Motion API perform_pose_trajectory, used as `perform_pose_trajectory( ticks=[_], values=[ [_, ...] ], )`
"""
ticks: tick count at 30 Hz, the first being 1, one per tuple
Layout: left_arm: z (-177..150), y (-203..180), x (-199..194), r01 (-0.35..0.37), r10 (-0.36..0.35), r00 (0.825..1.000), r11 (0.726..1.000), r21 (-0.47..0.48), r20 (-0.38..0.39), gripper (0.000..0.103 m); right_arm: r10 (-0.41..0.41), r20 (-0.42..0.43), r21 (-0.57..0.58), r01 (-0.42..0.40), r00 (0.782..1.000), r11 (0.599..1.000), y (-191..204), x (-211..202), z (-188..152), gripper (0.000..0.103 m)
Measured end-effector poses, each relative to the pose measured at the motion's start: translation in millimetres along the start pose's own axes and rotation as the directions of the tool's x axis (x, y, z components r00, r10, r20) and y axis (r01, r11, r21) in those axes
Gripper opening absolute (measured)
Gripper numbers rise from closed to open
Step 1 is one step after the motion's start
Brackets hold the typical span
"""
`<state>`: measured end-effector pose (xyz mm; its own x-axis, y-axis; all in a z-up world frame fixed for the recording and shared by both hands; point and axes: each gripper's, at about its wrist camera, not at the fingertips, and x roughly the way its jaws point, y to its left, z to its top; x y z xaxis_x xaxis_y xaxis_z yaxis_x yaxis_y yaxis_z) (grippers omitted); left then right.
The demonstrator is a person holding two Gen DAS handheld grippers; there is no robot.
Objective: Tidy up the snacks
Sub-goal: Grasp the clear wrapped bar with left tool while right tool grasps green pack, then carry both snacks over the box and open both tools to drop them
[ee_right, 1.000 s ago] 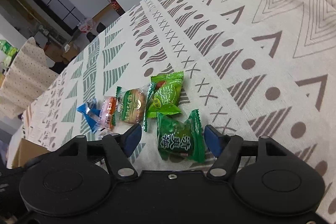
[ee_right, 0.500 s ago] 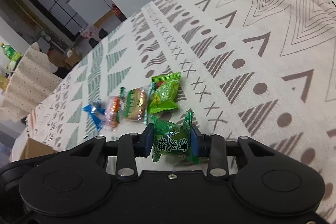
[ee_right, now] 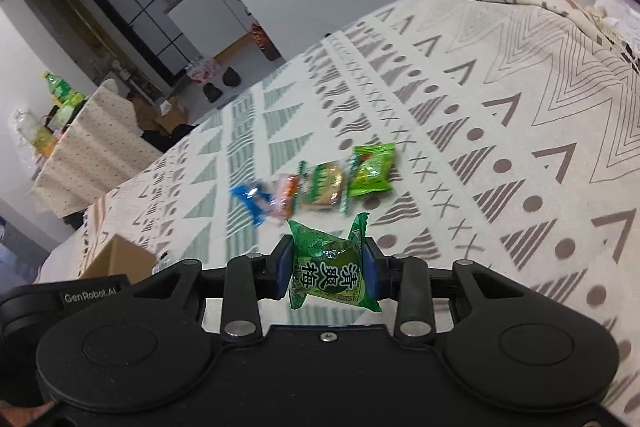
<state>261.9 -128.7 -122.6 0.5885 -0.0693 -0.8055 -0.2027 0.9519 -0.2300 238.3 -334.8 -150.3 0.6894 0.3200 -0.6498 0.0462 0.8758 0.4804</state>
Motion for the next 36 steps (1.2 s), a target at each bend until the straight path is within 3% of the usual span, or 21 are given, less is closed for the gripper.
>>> perform_pose_trajectory(
  ticks=[24,36],
  values=[
    [-11.8,60.7,-130.3,0.027,-0.016,0.989,0.997,-0.071,0.144,0.017,0.116,0.098,-0.081,-0.108,0.988,0.991,92.8,-92.2,-18.7,0.035],
    [-23.4,79.8,-169.4,0.041,-0.023,0.982,0.995,-0.093,0.187,0.017,0.150,0.123,-0.111,-0.136,0.981,0.984,116.0,-121.8,-30.0,0.035]
  ],
)
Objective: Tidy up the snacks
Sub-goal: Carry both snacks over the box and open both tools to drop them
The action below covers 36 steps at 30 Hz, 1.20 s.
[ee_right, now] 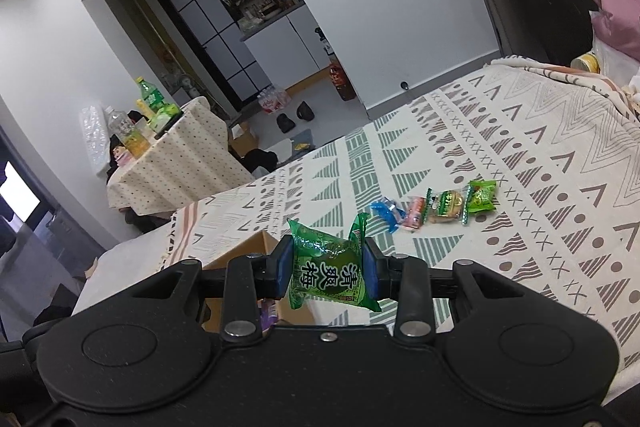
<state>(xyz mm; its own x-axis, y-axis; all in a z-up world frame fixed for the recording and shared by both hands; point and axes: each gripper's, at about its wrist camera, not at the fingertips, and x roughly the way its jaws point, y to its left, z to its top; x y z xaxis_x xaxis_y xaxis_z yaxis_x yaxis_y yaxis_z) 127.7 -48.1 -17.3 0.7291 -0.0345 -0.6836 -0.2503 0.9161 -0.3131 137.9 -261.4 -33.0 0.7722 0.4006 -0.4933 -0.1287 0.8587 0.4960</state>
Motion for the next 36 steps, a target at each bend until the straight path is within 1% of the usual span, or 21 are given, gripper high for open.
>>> perform_pose_trajectory(
  ticks=[11,20,30,36],
  values=[
    [0.9,20.7,-11.3,-0.001,0.001,1.000,1.000,-0.029,0.009,0.017,0.011,0.001,-0.021,-0.011,1.000,1.000,17.5,-2.7,-4.9,0.035],
    [15.0,58.7,-9.7,-0.022,0.022,1.000,0.997,-0.077,0.009,0.017,0.036,-0.042,-0.040,-0.038,0.998,0.998,44.1,20.6,-13.5,0.035],
    [39.0,100.1,16.2,-0.041,0.040,0.999,0.991,-0.131,-0.015,0.017,0.054,-0.105,-0.069,-0.062,0.993,0.996,82.7,66.1,-17.3,0.035],
    [46.6,115.9,44.6,-0.063,0.054,0.996,0.987,-0.151,-0.064,0.017,0.049,-0.136,-0.076,-0.060,0.989,0.995,96.2,91.7,-17.0,0.035]
  ],
)
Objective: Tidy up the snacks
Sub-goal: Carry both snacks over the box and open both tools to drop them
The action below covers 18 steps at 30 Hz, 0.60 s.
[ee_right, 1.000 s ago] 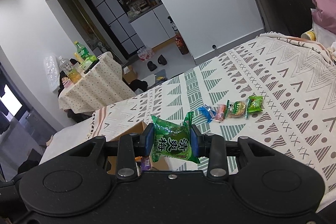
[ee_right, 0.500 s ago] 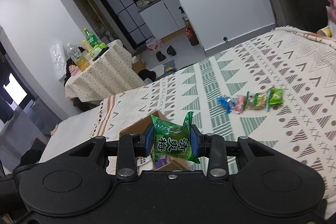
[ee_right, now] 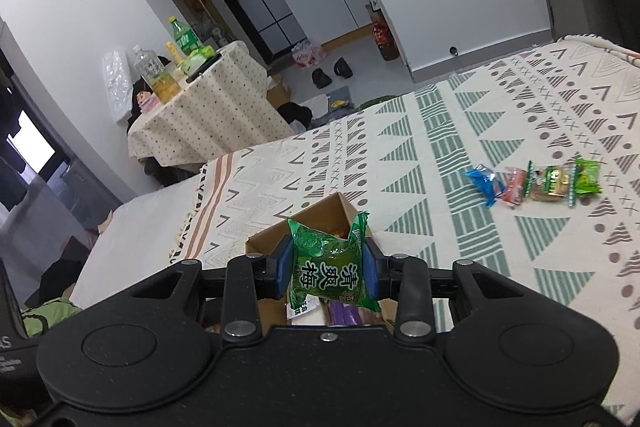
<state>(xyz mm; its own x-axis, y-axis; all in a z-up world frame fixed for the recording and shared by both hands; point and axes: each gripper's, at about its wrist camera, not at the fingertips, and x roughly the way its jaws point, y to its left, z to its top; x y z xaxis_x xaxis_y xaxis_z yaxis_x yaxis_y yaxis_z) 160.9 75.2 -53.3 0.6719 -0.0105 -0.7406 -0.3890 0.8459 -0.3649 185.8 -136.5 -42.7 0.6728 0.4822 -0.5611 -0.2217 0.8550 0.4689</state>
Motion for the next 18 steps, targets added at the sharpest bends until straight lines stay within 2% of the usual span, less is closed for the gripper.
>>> perform_pose_trajectory(
  ticks=[8,13,18],
  values=[
    [11.4,8.7,21.0,-0.028,0.026,0.999,0.999,-0.039,-0.042,0.018,-0.008,-0.033,-0.013,0.008,0.999,1.000,8.4,22.3,8.5,0.035],
    [18.5,10.6,26.5,-0.045,0.041,0.997,0.997,-0.062,-0.065,0.025,-0.007,-0.037,-0.015,0.006,0.999,1.000,12.1,28.6,13.3,0.035],
    [22.9,11.0,19.8,-0.065,0.063,0.997,0.997,-0.052,-0.042,0.049,0.010,-0.039,-0.016,-0.011,0.999,1.000,18.4,32.7,16.1,0.035]
  ],
)
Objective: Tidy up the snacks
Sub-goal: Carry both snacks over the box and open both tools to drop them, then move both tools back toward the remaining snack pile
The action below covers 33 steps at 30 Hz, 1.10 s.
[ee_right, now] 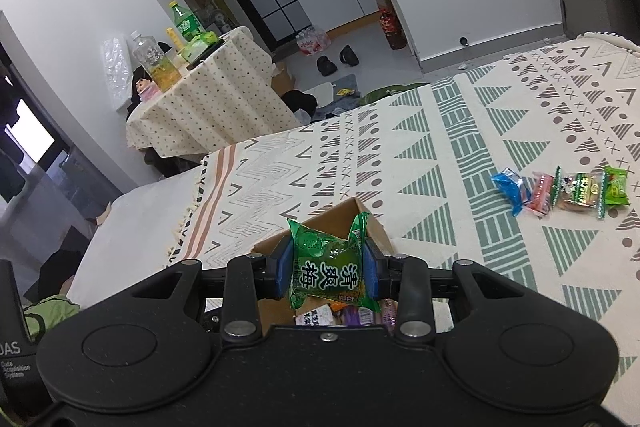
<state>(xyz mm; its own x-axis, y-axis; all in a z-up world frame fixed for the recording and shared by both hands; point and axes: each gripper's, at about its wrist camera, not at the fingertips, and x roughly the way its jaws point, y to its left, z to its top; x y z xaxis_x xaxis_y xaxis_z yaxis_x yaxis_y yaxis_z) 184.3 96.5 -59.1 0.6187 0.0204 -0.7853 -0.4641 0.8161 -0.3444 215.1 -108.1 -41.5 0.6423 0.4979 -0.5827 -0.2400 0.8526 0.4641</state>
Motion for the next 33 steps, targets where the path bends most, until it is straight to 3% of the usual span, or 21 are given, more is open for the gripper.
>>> perform_pose_trajectory(
  ticks=[3,11,20,26,33],
  values=[
    [1.6,1.1,-5.5,-0.009,0.009,1.000,1.000,0.001,0.011,0.057,0.034,0.003,0.000,-0.034,0.999,0.999,4.7,1.7,1.6,0.036],
    [-0.9,2.5,-17.4,-0.046,0.046,0.998,0.999,0.002,0.035,0.076,0.092,-0.002,0.052,-0.091,0.996,0.994,-5.8,-3.7,0.9,0.062],
    [-18.6,-22.0,-26.8,-0.054,0.053,0.997,0.998,0.031,0.057,0.090,0.043,0.028,0.073,-0.045,0.999,0.996,-37.9,-34.1,-5.1,0.074],
    [-34.9,-43.9,-30.4,-0.047,0.043,0.998,0.996,0.075,0.054,0.097,0.000,0.053,0.068,-0.004,0.999,0.998,-61.1,-55.6,-6.4,0.089],
    [-51.9,-73.4,-32.1,-0.011,0.006,0.999,0.993,0.121,0.040,0.098,-0.047,0.089,0.092,0.039,0.995,0.995,-92.6,-77.7,-6.6,0.102]
  ],
)
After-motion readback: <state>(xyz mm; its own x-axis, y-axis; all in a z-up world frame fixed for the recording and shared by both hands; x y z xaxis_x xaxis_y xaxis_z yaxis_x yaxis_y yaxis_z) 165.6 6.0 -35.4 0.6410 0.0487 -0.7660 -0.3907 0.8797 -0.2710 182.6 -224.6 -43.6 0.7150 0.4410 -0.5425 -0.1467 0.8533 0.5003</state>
